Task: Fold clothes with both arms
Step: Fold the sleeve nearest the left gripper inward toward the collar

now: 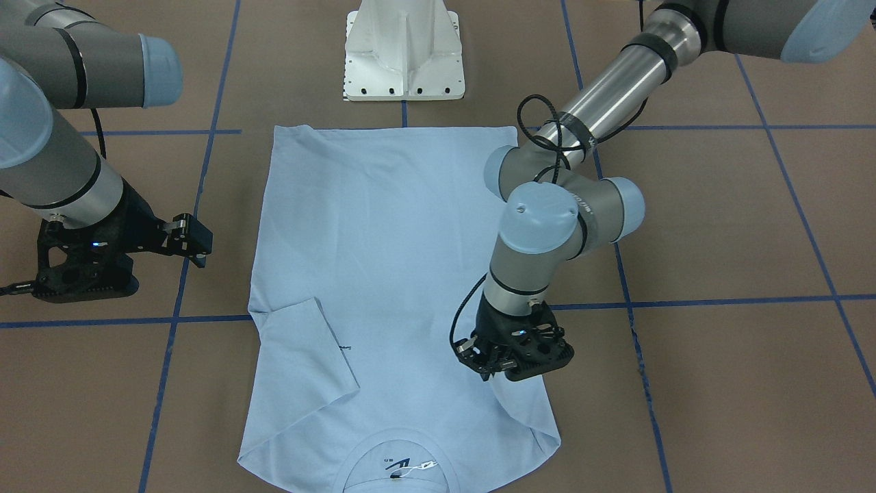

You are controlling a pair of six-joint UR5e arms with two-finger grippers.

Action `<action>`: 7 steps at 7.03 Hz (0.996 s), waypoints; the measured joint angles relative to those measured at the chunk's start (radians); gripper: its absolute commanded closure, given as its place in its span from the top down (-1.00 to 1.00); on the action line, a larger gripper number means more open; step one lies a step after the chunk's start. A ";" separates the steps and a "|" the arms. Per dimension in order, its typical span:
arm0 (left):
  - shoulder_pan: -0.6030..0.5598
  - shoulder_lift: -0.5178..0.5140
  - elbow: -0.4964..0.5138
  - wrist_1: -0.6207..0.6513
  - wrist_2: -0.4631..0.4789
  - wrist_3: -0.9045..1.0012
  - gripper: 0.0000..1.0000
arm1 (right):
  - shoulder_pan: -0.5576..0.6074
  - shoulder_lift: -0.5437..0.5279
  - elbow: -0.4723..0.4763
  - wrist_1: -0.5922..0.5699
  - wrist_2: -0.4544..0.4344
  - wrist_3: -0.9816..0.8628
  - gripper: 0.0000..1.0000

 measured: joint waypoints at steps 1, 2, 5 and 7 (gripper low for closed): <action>0.007 -0.023 0.047 -0.027 0.017 -0.014 0.98 | -0.001 -0.002 0.000 0.001 0.000 0.000 1.00; 0.013 -0.027 0.081 -0.064 0.042 -0.009 1.00 | -0.004 -0.004 0.000 0.004 -0.001 0.002 1.00; 0.019 -0.010 0.047 -0.107 0.055 0.022 1.00 | -0.018 -0.063 0.003 0.110 -0.003 0.024 1.00; 0.020 0.088 -0.117 -0.091 -0.026 0.029 1.00 | -0.069 -0.147 0.039 0.226 -0.009 0.134 1.00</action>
